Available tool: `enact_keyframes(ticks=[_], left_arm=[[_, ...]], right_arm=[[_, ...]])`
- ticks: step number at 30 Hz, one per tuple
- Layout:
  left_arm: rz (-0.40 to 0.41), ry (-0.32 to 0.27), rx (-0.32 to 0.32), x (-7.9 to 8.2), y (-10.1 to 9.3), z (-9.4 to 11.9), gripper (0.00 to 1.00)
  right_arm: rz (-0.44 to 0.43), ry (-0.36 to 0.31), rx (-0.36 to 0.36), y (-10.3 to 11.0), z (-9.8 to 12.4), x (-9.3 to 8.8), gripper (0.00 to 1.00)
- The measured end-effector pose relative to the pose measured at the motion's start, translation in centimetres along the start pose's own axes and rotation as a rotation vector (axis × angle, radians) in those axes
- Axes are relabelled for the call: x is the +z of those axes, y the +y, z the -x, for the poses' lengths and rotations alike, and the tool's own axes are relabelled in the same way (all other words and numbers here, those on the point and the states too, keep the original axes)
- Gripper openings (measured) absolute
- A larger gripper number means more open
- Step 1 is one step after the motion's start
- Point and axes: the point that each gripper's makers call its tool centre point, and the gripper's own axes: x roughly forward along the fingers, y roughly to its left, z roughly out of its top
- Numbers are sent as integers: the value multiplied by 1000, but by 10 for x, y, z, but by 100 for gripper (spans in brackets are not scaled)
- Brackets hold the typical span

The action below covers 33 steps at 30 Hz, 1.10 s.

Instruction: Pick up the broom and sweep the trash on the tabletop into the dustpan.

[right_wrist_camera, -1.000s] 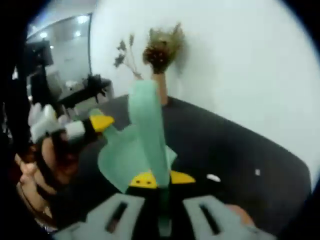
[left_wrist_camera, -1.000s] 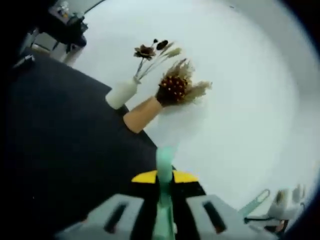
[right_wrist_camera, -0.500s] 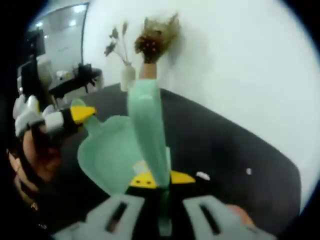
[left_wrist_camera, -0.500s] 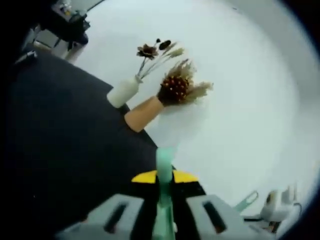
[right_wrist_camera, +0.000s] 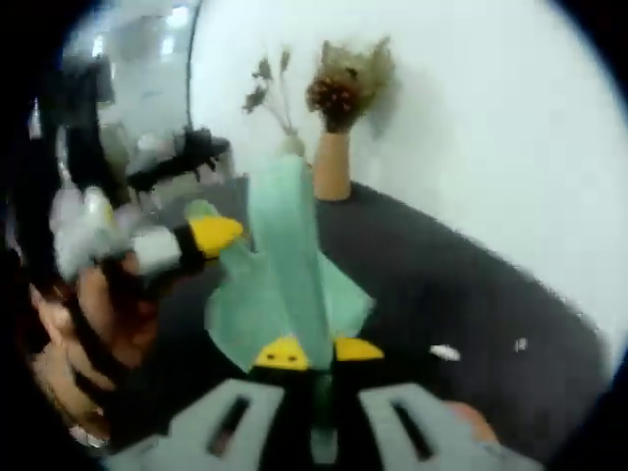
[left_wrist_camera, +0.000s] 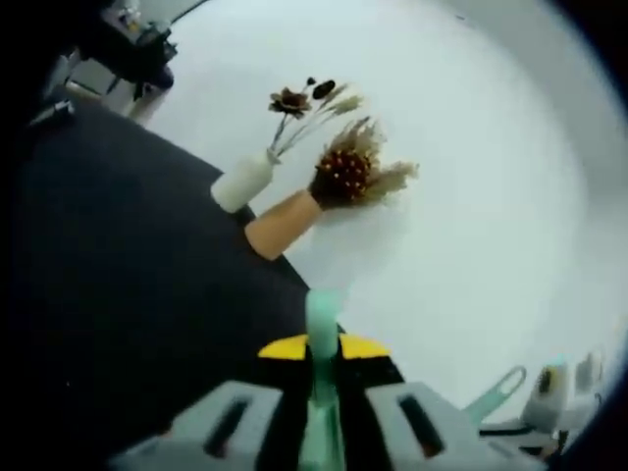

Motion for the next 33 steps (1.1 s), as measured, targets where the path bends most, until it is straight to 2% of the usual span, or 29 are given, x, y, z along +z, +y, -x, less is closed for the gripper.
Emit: enact_keyframes(ticks=[3, 4, 6, 9, 11, 13, 15, 19, 23, 25, 28, 30, 33], left_arm=[[1, -1, 1, 0, 1, 1, 10], [2, 0, 1, 0, 1, 1, 10], [4, 2, -1, 0, 0, 1, 10], [14, -1, -3, 0, 1, 0, 10], [32, -5, -1, 0, 3, 0, 10], [63, -14, -1, 1, 5, 0, 10], [63, -18, -1, 1, 6, -1, 10], [92, -17, -11, 2, 9, 0, 10], [130, -17, -4, 2, 16, -4, 10], [202, -11, 1, 1, 22, -6, 9], [274, -6, 7, -1, 34, -6, 9], [300, -31, 20, 0, 41, -6, 9], [340, -29, 17, -5, 43, -6, 9]], right_arm=[[-11, -33, 38, 7, 4, 10, 5], [-9, -35, 32, 6, 8, 11, 5], [38, -64, -28, -5, 14, 18, 5], [69, -95, -109, -32, 28, 22, 5], [93, -99, -196, -61, 34, 22, 5], [144, -89, -327, -98, 40, 18, 5], [193, -60, -394, -123, 39, 4, 5], [168, -24, -353, -136, 23, -19, 5], [212, 7, -358, -136, 9, -31, 5], [224, 14, -358, -134, 7, -32, 5], [223, -16, -360, -133, 13, -25, 5], [221, -23, -363, -134, 16, -22, 5], [219, -25, -370, -137, 20, -17, 5]])
